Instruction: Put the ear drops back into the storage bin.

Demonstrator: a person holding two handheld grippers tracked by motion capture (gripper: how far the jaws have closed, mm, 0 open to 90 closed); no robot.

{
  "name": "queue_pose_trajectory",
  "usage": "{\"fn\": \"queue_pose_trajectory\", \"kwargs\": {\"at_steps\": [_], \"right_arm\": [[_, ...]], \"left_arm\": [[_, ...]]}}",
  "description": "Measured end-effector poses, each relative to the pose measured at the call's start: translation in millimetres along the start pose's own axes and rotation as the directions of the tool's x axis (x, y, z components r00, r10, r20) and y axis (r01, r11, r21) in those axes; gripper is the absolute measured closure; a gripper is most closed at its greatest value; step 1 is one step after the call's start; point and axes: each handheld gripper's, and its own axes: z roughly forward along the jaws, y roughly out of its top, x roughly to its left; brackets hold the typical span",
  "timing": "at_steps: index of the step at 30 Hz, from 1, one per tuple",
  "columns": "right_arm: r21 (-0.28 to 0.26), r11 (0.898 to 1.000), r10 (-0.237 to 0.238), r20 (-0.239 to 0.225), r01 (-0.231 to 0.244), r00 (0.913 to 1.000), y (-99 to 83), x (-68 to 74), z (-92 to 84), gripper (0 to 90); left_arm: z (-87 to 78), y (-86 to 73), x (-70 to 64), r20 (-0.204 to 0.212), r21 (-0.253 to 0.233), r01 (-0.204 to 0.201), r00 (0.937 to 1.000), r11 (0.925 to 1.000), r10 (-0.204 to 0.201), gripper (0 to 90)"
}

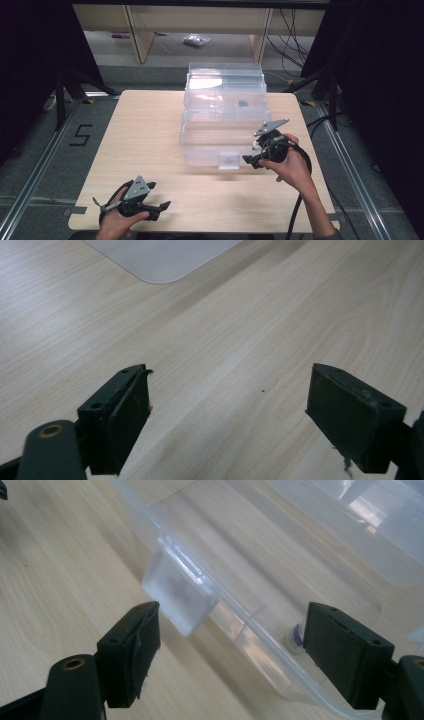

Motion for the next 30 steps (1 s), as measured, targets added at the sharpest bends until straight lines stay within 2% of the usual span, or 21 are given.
{"fn": "queue_pose_trajectory", "kwargs": {"at_steps": [1,2,3,4,5,6,7,8,9,11,12,18,19,20,21,22,23,24,30], "right_arm": [[0.002,1.000,0.016,-0.005,-0.016,0.9999,-1.7,1.4,0.1,23.9],[-0.012,1.000,0.003,-0.003,-0.003,1.0000,-2.6,1.2,1.8,23.9],[0.002,1.000,0.021,-0.002,-0.021,0.9998,-3.2,3.1,0.7,23.8],[-0.002,1.000,0.005,-0.013,-0.005,0.9999,-3.5,2.5,0.2,23.9],[-0.007,1.000,0.005,0.012,-0.005,0.9999,-3.7,3.2,-1.0,23.8],[-0.013,1.000,0.006,-0.006,-0.006,1.0000,-3.8,4.0,-1.7,23.8],[-0.027,1.000,0.016,0.005,-0.016,0.9999,-4.2,5.6,-1.2,23.8],[-0.024,0.999,-0.022,0.001,0.022,0.9998,-4.2,4.5,-2.8,23.7],[-0.020,1.000,-0.009,-0.005,0.009,0.9999,-4.5,6.0,-3.6,23.7],[-0.036,0.999,-0.032,-0.007,0.032,0.9995,-6.1,6.3,-2.2,23.7],[-0.028,0.999,-0.015,-0.009,0.015,0.9998,-6.8,8.1,-3.4,23.7],[-0.046,0.998,-0.043,-0.016,0.042,0.9990,-12.5,11.1,-2.3,23.3],[-0.047,0.999,-0.026,-0.009,0.026,0.9996,-13.4,13.4,-2.7,23.3],[-0.053,0.998,-0.036,-0.005,0.036,0.9993,-14.3,13.8,-2.9,22.9],[-0.066,0.997,-0.032,-0.002,0.032,0.9995,-15.5,15.9,-2.4,22.2],[-0.069,0.996,-0.050,0.010,0.051,0.9987,-16.2,15.7,-2.6,22.0],[-0.079,0.996,-0.043,0.008,0.044,0.9990,-17.5,17.5,-1.5,21.9],[-0.064,0.997,-0.047,-0.003,0.047,0.9989,-18.3,18.3,-2.3,21.8],[-0.071,0.996,-0.058,-0.001,0.058,0.9983,-24.2,25.9,0.8,21.8]], "left_arm": [[0.0,0.1,0.1,0.000,0.001,0.000,1.0000,1.0000,0.000,16.8],[0.0,0.2,0.0,0.000,0.001,-0.001,1.0000,1.0000,0.001,16.8],[-0.9,0.5,0.6,-0.008,0.011,-0.010,0.9999,0.9999,0.011,16.8],[-1.2,0.7,1.4,-0.006,0.014,-0.022,0.9997,0.9997,0.022,16.8],[-1.2,0.6,1.3,-0.005,0.014,-0.019,0.9998,0.9997,0.019,16.8],[-1.2,0.6,1.3,-0.009,0.014,-0.017,0.9998,0.9997,0.018,16.8],[-0.4,0.2,0.1,0.001,0.003,-0.002,1.0000,1.0000,0.002,16.8],[-1.3,0.5,1.1,-0.008,0.016,-0.015,0.9998,0.9998,0.015,16.9],[-1.3,0.7,1.5,-0.006,0.014,-0.022,0.9997,0.9997,0.022,16.8],[-1.2,0.7,1.3,-0.004,0.014,-0.019,0.9998,0.9997,0.019,16.8],[-1.2,0.7,1.4,-0.005,0.014,-0.021,0.9998,0.9997,0.021,16.9],[-1.4,0.7,1.3,-0.005,0.013,-0.019,0.9998,0.9997,0.019,16.9],[-1.4,0.7,1.3,-0.005,0.013,-0.019,0.9998,0.9997,0.019,16.8],[-2.3,1.2,1.8,0.007,0.026,-0.020,0.9998,0.9995,0.020,16.8],[-2.1,1.1,1.6,0.006,0.024,-0.019,0.9998,0.9995,0.019,16.9],[-1.8,1.0,1.5,0.003,0.019,-0.018,0.9998,0.9996,0.018,16.8],[-1.4,0.8,1.3,-0.004,0.013,-0.020,0.9998,0.9997,0.020,16.8],[-1.4,0.8,1.3,-0.005,0.013,-0.021,0.9998,0.9997,0.021,16.8],[-2.2,1.1,1.6,0.005,0.024,-0.019,0.9998,0.9995,0.019,16.8]]}}
